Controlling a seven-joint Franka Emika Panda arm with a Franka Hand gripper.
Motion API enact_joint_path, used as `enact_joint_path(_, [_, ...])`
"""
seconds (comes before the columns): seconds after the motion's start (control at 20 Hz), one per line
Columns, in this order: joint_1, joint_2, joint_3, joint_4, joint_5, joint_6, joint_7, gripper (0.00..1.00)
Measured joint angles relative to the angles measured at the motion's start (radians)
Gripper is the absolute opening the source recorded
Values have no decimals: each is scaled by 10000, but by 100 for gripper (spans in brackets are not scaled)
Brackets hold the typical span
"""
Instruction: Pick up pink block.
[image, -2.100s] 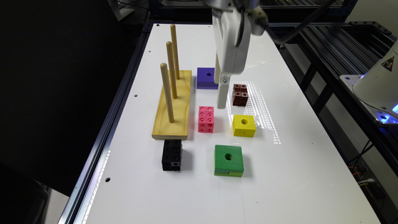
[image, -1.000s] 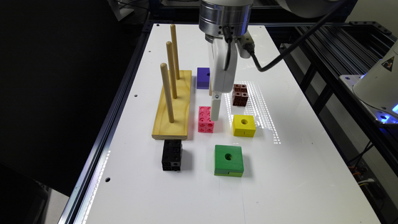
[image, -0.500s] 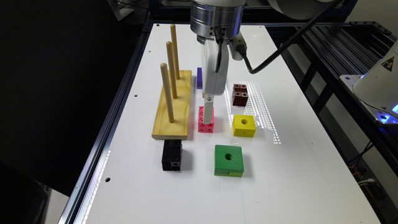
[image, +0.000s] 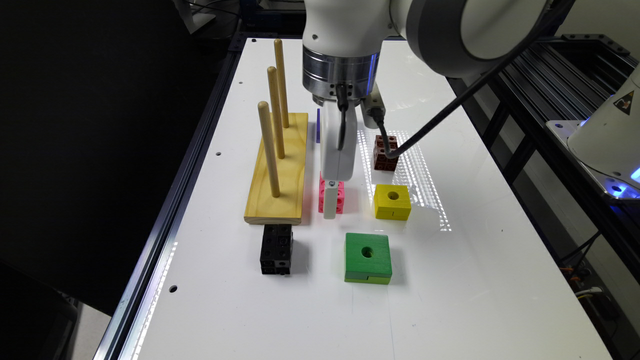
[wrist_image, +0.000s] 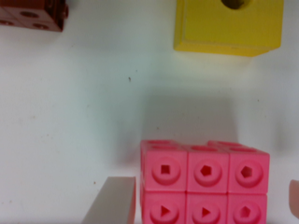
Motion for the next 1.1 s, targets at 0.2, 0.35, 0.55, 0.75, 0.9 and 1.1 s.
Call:
enact_joint_path(0.2, [1,237,-12,9,-13,105,0,100])
enact_joint_path(0.35, [0,416,-22,71,-55,260,-3,0])
enact_joint_path(0.55, [0,416,-22,71,-55,260,-3,0])
enact_joint_path(0.75, [-1,415,-25,70,-60,249,-3,0])
enact_joint_path(0.9, [-1,409,-33,69,-70,232,-3,0])
enact_joint_path(1.1, [-1,243,-36,68,-72,111,-3,0])
